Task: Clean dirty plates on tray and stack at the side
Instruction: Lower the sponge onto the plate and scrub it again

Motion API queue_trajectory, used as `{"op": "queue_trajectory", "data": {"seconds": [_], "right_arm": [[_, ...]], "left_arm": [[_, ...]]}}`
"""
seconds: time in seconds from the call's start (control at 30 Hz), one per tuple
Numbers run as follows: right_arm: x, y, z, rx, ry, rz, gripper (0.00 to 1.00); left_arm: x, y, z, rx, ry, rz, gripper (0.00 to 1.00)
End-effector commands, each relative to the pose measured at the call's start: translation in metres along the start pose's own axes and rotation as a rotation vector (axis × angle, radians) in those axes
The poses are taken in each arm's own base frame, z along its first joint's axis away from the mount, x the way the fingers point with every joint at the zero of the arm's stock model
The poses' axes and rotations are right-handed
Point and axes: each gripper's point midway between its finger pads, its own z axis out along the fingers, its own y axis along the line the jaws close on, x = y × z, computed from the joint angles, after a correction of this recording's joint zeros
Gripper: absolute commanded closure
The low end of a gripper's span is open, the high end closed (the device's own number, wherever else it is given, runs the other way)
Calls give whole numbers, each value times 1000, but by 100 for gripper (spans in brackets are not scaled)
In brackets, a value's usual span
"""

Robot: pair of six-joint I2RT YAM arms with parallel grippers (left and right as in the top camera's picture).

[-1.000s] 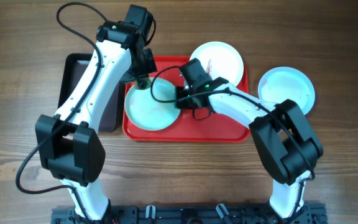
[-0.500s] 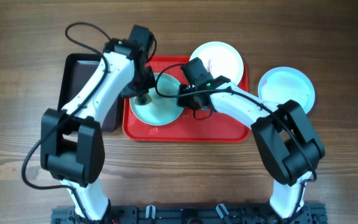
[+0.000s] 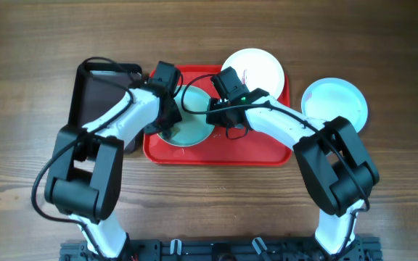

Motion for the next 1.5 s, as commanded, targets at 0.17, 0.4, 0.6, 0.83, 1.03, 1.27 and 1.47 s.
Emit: {"op": "queue_trajectory", "data": {"seconds": [0.17, 0.4, 0.6, 0.83, 1.03, 1.27, 1.47], "right_arm": [[5, -27, 12, 92, -1, 10, 96], [6, -27, 13, 92, -1, 3, 96], [6, -27, 13, 92, -1, 5, 96], [6, -27, 13, 91, -2, 2, 96], [5, -27, 13, 90, -2, 3, 96], [5, -27, 13, 90, -2, 3, 96], [5, -27, 13, 90, -3, 2, 96]], "left_arm": [[16, 33, 21, -128, 11, -83, 96], [-31, 2, 19, -16, -183, 19, 96], [-54, -17, 13, 34, -285, 216, 96], [-55, -34, 11, 94, -300, 425, 96], [-63, -50, 5, 143, -352, 538, 96], [-68, -54, 3, 149, -382, 568, 96], [-56, -44, 8, 121, -323, 594, 96]]}}
